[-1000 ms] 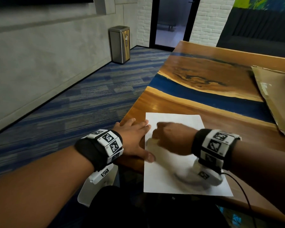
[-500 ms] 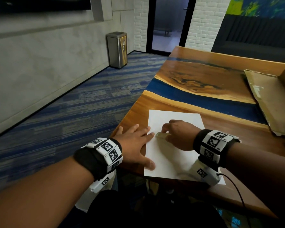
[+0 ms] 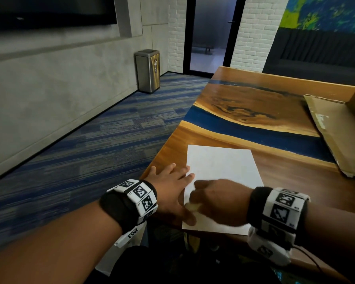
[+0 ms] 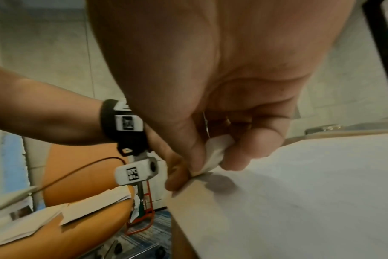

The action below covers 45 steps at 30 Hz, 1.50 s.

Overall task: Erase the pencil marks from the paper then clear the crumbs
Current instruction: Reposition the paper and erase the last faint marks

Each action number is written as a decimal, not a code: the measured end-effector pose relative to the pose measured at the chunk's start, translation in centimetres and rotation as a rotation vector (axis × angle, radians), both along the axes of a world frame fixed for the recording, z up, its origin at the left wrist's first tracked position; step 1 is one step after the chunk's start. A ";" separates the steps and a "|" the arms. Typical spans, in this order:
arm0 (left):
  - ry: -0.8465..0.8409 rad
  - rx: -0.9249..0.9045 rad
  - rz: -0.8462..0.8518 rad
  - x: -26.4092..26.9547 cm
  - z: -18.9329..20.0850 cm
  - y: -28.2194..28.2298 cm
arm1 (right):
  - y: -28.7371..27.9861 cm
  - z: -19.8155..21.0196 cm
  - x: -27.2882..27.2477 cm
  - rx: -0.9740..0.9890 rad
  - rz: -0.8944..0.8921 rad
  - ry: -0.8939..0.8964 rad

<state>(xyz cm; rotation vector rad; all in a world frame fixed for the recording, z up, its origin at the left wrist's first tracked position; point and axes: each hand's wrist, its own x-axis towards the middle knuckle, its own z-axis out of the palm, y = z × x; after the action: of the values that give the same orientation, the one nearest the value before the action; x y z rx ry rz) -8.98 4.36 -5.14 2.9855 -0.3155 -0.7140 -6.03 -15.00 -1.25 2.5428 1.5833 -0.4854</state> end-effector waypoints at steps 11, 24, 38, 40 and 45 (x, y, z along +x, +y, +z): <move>0.002 -0.010 0.010 -0.1 0.2 -0.2 | 0.9 0.6 0.0 -0.047 -0.017 0.037; -0.119 -0.134 0.165 0.0 1.8 -0.2 | -2.1 -0.4 4.8 0.030 -0.360 0.016; 0.056 0.006 0.255 0.9 0.3 0.5 | -1.4 0.5 4.3 0.050 -0.315 -0.013; 0.064 0.013 0.250 0.9 0.5 0.4 | -0.6 0.2 5.4 0.061 -0.344 -0.050; 0.115 0.039 0.229 1.3 1.0 0.3 | 0.5 -0.2 5.3 0.050 -0.316 -0.076</move>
<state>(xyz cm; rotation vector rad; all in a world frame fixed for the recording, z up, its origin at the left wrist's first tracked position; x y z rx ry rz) -7.69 4.65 -4.11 2.9339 0.0461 -0.8680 -0.77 -14.47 -1.44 2.8265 1.1876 -0.3748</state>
